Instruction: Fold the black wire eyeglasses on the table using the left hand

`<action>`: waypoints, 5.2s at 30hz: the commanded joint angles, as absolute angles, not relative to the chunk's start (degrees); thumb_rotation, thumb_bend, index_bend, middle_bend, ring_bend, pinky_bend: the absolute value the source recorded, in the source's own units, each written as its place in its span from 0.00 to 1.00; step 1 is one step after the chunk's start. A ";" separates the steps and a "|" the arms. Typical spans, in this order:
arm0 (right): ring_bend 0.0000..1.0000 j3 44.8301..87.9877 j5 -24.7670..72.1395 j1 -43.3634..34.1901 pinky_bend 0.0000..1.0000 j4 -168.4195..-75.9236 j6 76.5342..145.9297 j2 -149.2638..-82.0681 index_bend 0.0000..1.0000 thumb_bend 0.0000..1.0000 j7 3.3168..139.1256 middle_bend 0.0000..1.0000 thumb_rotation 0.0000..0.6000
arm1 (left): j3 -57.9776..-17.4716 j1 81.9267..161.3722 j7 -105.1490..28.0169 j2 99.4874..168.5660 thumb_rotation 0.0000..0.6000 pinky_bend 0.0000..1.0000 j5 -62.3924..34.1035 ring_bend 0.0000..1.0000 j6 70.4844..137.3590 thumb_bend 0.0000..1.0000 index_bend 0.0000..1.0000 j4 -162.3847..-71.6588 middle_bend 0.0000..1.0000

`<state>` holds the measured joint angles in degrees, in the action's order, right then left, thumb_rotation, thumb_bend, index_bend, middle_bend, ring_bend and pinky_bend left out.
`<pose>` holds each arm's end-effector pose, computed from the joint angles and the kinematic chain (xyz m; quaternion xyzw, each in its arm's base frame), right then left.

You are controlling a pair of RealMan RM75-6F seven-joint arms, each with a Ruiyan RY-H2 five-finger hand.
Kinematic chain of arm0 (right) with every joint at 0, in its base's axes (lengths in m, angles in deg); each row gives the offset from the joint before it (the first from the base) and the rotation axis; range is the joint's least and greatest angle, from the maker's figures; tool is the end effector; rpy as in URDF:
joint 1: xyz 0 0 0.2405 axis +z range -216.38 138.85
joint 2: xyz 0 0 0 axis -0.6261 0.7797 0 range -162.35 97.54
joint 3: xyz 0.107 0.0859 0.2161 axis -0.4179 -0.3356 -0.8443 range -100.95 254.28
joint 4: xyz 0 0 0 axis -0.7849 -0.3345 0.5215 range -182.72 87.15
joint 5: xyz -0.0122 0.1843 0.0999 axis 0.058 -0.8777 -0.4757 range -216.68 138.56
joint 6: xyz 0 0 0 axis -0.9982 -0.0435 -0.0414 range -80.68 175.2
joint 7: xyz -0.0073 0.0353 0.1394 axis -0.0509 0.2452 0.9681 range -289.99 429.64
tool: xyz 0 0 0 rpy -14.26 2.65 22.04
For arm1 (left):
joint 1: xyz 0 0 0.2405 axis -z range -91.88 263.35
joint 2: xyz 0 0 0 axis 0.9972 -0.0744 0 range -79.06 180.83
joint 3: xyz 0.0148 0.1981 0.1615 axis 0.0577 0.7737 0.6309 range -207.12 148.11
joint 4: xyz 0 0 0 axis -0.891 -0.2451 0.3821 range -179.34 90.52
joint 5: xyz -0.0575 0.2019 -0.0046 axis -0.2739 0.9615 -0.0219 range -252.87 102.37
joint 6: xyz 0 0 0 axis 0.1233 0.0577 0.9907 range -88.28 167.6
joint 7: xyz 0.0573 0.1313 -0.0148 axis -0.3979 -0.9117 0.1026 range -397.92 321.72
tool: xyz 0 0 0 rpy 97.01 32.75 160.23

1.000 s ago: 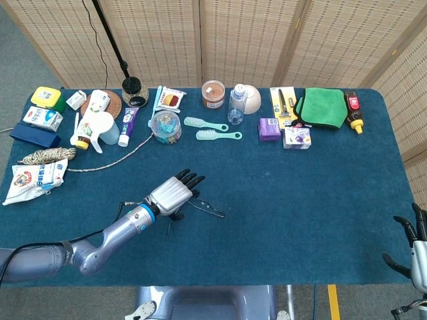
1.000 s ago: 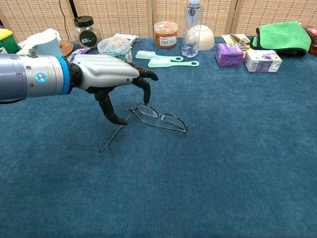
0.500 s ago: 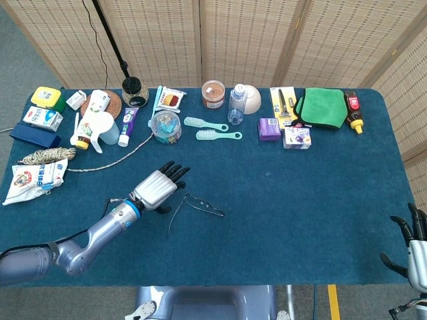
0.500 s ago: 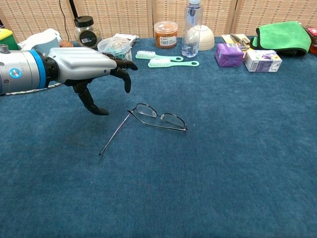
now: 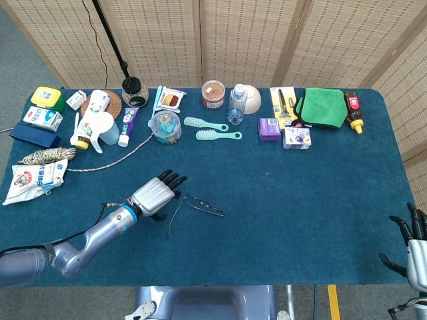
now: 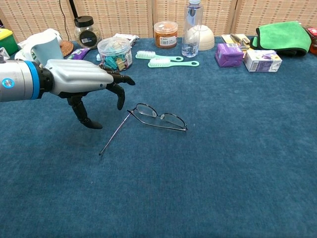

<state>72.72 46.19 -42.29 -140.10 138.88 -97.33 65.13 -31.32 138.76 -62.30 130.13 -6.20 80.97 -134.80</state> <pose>-0.3272 -0.1374 0.1731 0.5486 -0.3728 0.3579 0.6572 -0.1266 0.3324 -0.0156 -0.8843 -0.2375 -0.2500 0.3148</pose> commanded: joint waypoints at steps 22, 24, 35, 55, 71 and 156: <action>0.05 72.82 45.75 -43.42 0.07 -138.24 140.10 -97.30 0.24 0.00 67.90 0.02 1.00 | -32.52 142.64 -71.36 139.60 0.82 0.00 -9.46 0.00 82.09 0.21 0.30 -137.17 0.00; 0.05 72.83 45.61 -43.54 0.07 -138.01 140.13 -97.31 0.24 0.00 68.19 0.02 1.00 | -32.74 143.06 -72.72 140.78 0.82 0.00 -10.70 0.00 82.60 0.21 0.28 -136.52 0.00; 0.05 72.71 45.16 -43.89 0.07 -137.04 140.16 -97.49 0.23 0.00 69.42 0.02 1.00 | -34.48 145.49 -78.63 145.25 0.82 0.00 -19.31 0.00 85.32 0.20 0.20 -133.03 0.00; 0.05 72.56 45.04 -44.01 0.07 -136.90 140.04 -97.41 0.23 0.00 69.69 0.02 1.00 | -35.45 145.31 -77.94 143.27 0.81 0.00 -24.10 0.00 88.66 0.20 0.08 -136.69 0.00; 0.05 72.58 46.06 -42.95 0.07 -137.71 139.16 -97.64 0.24 0.00 68.57 0.02 1.00 | -31.58 141.53 -72.84 136.96 0.81 0.00 -16.50 0.00 89.56 0.20 0.11 -136.53 0.00; 0.05 72.57 45.62 -43.94 0.07 -137.39 140.02 -96.79 0.25 0.00 70.51 0.02 1.00 | -29.47 145.58 -78.33 141.48 0.81 0.00 -22.85 0.00 88.02 0.26 0.48 -133.02 0.00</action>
<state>72.57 45.61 -43.94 -137.39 140.02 -96.79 70.50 -29.50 145.60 -78.32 141.50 -22.87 88.01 -133.00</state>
